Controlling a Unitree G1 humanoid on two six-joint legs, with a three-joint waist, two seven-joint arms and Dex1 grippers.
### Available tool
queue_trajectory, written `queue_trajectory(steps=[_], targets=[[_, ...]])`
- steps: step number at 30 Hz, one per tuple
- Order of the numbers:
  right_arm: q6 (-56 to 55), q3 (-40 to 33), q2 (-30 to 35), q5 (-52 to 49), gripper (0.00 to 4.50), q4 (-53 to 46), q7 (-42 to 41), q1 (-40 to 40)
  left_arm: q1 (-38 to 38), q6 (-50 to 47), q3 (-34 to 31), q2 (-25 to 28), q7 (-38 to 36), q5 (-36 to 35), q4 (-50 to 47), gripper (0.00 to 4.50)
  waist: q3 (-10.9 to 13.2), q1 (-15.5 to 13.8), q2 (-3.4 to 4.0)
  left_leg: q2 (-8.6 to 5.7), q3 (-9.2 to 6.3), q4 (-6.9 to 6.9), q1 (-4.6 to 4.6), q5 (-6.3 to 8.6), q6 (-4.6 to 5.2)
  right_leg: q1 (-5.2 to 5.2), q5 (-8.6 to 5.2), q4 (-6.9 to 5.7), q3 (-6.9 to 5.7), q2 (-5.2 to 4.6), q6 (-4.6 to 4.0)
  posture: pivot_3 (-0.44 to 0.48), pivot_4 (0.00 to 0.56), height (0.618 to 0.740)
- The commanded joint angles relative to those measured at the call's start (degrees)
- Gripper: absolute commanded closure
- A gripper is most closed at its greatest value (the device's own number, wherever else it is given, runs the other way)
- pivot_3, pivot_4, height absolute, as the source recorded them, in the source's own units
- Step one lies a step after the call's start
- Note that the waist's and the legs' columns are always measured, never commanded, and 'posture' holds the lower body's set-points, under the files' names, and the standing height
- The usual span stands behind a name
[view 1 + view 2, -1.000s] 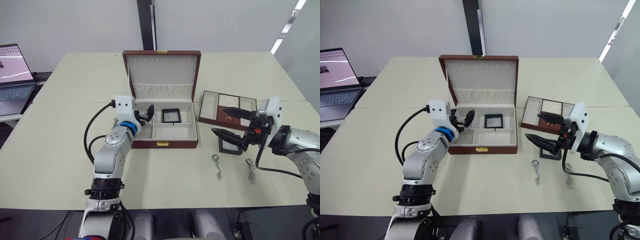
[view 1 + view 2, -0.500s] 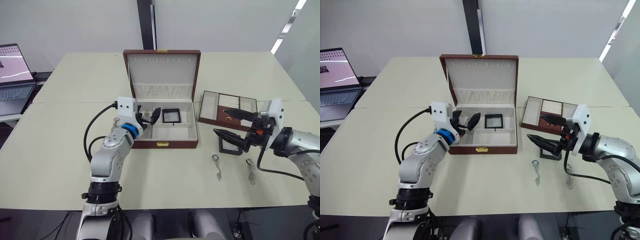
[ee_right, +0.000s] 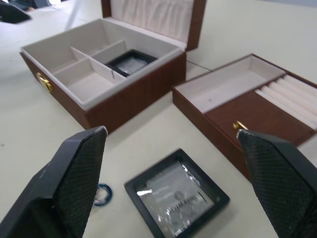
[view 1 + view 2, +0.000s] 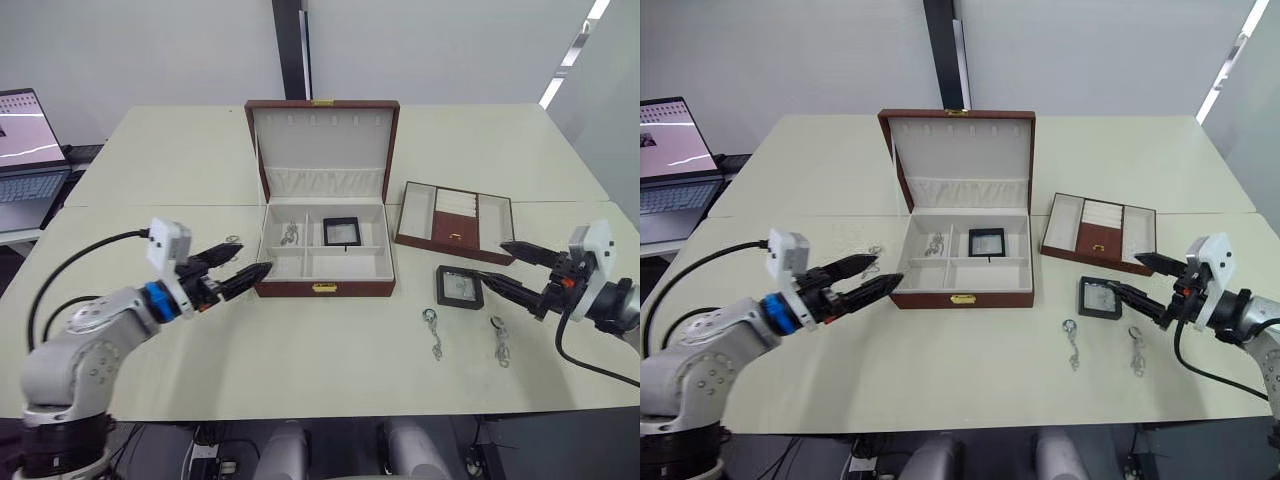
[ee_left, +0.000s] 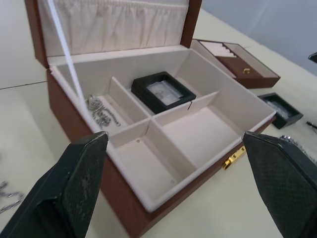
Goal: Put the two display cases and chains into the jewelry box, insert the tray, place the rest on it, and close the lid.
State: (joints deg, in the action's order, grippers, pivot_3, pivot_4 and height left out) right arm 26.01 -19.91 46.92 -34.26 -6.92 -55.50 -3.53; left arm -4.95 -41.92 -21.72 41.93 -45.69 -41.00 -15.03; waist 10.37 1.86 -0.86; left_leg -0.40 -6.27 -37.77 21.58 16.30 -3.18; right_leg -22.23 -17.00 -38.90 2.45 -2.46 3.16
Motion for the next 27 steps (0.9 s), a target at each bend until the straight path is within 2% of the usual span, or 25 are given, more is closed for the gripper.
queue_trajectory(steps=[1,6,10,16,27], targets=[[-3.5,-3.0,0.8,1.6,0.00,4.2,-1.1,0.3,3.1,4.8,-7.3,3.9,-2.1,3.1,5.4,0.02,0.0,0.1,0.02,0.01,0.01,0.03,-0.02,0.00,0.00,0.00,-0.01,0.00,0.00,0.01,-0.01,0.000,0.150,0.740],[-7.0,-3.3,0.5,3.8,0.00,10.3,-2.0,0.7,8.5,10.1,-13.0,4.4,0.7,7.5,10.2,0.02,0.0,0.0,0.02,-0.01,0.05,0.03,-0.04,0.00,0.00,0.01,-0.01,0.00,0.04,-0.06,-0.01,0.000,0.150,0.740],[-9.0,-2.8,-0.2,5.2,0.00,13.4,-2.0,0.7,10.6,14.1,-15.0,4.0,2.9,10.7,13.8,0.02,0.0,0.0,0.02,0.00,0.02,0.03,-0.04,0.00,0.00,0.01,-0.01,0.00,0.02,-0.07,-0.01,0.000,0.150,0.740],[-11.2,-2.4,-1.0,6.6,0.00,17.3,-2.0,0.0,12.3,18.0,-15.7,3.3,4.1,13.2,17.8,0.02,0.0,0.0,0.03,-0.01,0.05,0.03,-0.04,0.00,0.00,0.01,-0.01,0.00,0.03,-0.11,-0.01,0.000,0.150,0.740],[-12.2,-2.9,-1.1,6.5,0.00,18.5,-1.6,0.1,10.0,21.0,-14.3,2.3,6.6,14.7,20.9,0.02,0.0,0.0,0.03,-0.01,0.05,0.03,-0.05,0.01,0.00,0.02,0.00,-0.01,0.03,-0.11,-0.01,0.000,0.150,0.740]])
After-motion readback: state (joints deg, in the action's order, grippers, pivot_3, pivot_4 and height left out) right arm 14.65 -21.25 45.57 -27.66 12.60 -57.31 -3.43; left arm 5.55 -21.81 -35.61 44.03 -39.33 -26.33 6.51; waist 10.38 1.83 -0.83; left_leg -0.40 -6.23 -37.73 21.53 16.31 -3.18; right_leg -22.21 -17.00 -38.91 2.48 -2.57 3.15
